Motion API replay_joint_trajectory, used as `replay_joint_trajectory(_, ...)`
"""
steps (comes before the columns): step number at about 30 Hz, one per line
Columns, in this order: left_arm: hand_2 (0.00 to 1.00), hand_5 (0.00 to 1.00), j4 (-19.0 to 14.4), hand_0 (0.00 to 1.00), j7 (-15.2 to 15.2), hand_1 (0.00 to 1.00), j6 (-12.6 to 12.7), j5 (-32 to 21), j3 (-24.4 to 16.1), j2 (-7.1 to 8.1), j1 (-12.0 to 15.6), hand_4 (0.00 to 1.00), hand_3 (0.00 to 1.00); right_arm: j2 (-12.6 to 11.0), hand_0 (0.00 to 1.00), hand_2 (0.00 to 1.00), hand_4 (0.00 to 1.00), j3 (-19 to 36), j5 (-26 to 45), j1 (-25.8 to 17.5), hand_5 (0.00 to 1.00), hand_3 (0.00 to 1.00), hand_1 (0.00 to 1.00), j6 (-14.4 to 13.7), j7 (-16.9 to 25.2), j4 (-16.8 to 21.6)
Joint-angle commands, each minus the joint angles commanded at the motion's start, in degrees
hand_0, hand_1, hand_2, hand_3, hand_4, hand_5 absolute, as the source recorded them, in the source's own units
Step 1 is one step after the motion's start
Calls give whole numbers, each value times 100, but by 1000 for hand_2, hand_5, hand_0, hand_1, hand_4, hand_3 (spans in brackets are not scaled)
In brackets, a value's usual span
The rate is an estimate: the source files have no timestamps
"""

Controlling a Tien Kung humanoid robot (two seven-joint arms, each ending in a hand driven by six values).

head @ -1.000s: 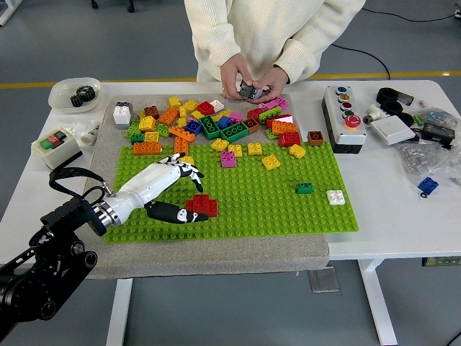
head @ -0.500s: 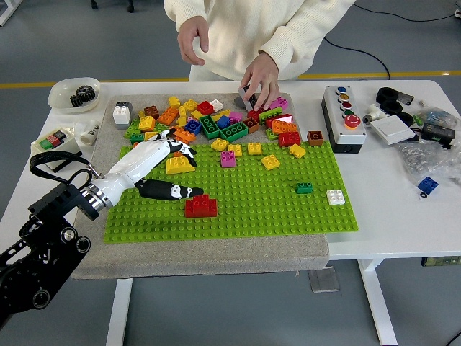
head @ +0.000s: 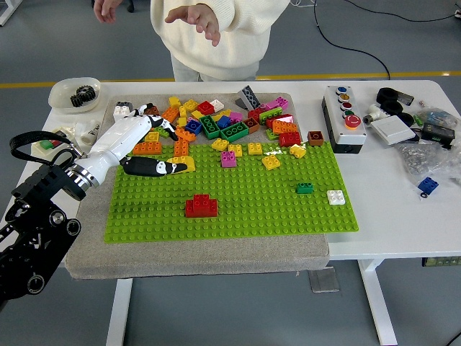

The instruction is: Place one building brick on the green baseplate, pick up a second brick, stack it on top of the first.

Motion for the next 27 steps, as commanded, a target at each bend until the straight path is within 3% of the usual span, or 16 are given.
replay_joint_trajectory(20,688,458,-27,943,39,686,14,34,-64,8,-2,998,582,-1,747,727,852,52,-105,2,350,610,656,1,4,0)
replay_joint_trajectory(26,692,460,-45,944,39,688,11,25,-122,41,-43,998,598,-3,748,727,852,68,-117,8,350,610,656,-3,5,0)
replay_joint_trajectory(27,706,467,-53,948,35,705,10,18,-141,56,-63,998,639,-4,747,727,852,72,-120,7,351,610,656,-4,4,0)
